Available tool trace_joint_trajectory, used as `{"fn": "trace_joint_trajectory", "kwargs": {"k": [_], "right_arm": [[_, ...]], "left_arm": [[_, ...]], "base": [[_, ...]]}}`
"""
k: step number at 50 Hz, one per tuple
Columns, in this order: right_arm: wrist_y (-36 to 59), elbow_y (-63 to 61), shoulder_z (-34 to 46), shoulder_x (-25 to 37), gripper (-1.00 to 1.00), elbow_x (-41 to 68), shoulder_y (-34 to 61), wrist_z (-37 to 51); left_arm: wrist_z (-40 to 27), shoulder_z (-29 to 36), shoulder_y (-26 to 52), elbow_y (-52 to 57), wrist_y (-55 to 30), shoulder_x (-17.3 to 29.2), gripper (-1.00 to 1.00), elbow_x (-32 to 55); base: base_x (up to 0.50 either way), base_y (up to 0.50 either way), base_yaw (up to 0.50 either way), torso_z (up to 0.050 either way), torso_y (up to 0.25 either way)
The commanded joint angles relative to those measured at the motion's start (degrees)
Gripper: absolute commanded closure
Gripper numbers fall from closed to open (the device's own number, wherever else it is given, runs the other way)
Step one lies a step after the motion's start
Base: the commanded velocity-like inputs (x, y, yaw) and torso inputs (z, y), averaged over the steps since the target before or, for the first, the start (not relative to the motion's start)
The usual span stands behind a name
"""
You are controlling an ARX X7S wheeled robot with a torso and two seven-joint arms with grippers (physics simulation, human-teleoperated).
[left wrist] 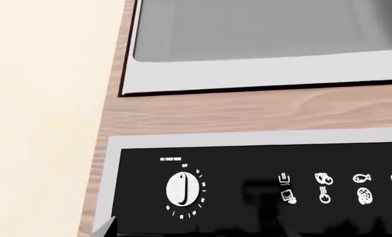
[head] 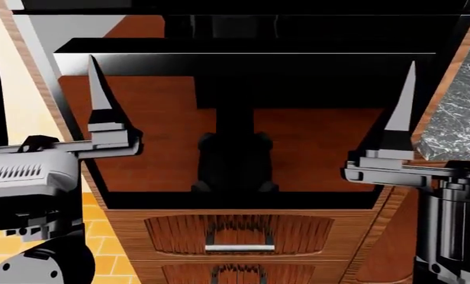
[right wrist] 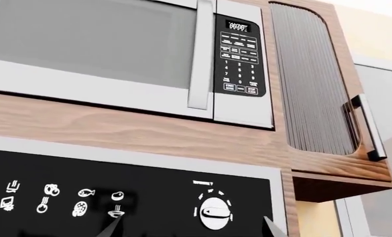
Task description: Preheat the oven by turning the temperature knob.
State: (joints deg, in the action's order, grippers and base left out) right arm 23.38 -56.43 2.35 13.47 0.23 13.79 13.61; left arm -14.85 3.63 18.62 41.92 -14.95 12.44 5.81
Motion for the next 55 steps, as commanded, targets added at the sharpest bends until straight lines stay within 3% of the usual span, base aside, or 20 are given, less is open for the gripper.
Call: {"fn": "trace_joint_trajectory", "kwargs": {"k": [1, 55], "right_arm": [[0.0, 0.21, 1.04, 0.46, -1.0, -0.51, 0.07, 0.72], [1.86, -0.66, 2.58, 2.66, -1.0, 0.35, 0.02, 2.29]], "left_arm": [[0.8, -0.26, -0.66, -0.01, 1.92, 0.68, -1.0, 2.0], [-0.81, 0.65, -0.65, 2.46, 1.14, 2.65, -1.0, 3.35]], "base": [[0.0, 0.0, 0.0, 0.025, 0.0], [0.0, -0.03, 0.0, 0.041, -0.023]]}}
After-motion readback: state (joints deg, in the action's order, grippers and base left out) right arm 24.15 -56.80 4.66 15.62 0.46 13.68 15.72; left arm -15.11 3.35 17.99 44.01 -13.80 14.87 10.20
